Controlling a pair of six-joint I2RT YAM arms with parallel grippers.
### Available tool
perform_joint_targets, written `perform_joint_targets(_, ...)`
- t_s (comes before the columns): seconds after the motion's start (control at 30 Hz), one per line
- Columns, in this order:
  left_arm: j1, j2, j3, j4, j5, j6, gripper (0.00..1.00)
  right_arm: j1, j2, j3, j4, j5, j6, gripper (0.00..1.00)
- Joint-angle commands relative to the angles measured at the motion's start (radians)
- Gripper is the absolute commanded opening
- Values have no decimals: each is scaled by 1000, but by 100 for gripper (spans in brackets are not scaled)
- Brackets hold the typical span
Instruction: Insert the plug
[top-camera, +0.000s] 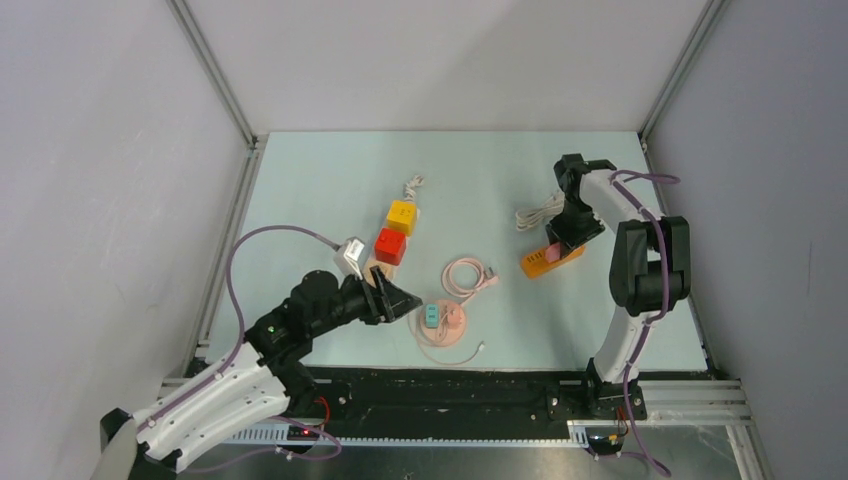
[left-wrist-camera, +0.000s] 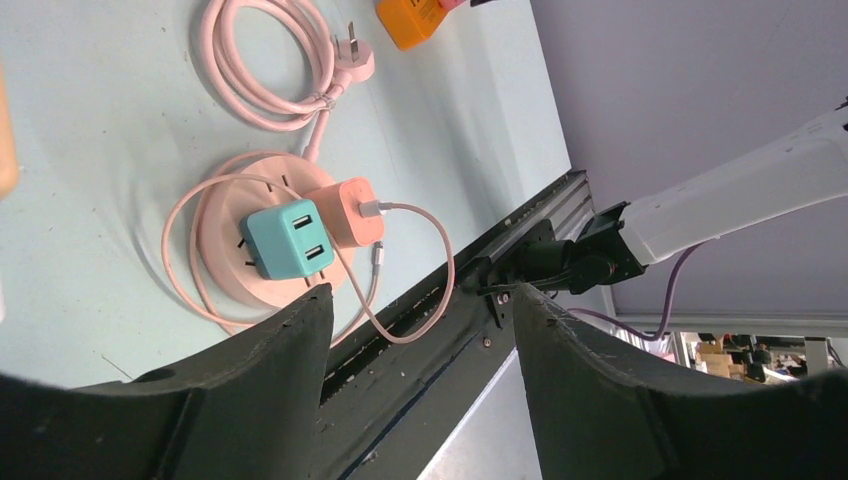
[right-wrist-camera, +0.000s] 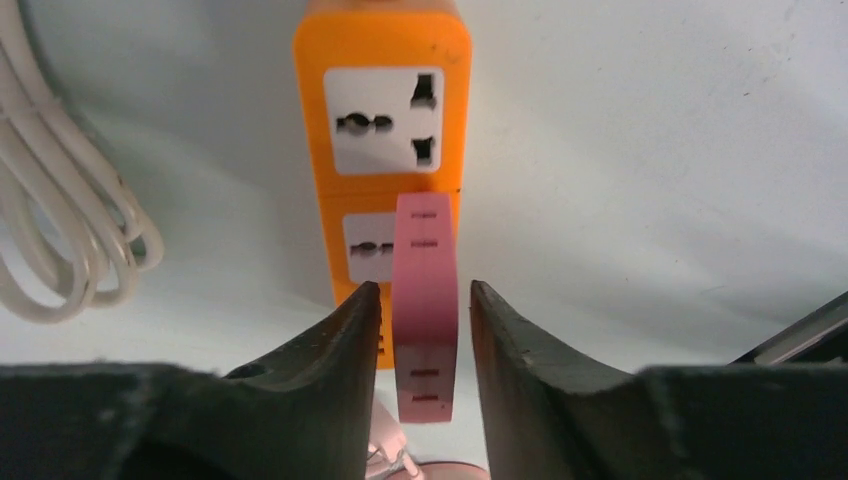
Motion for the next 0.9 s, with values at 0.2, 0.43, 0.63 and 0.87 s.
perform_joint_targets(0.2,15,-34,5,9,-11,-2,70,19,-136,128,-92,-30,-31,63)
perform_joint_targets(0.43,18,-51,18,-15,-4,15,71,13,-238,113,-110,-72,-75,52)
perform_joint_targets(0.63,18,-110,67,-77,-15,55,86,-26,-374,-8,-44,-193,-228,12)
perform_joint_targets(0.87,19,-189,259,-400,-253,144,99,-34,-722,-133,100,-271,-501,49)
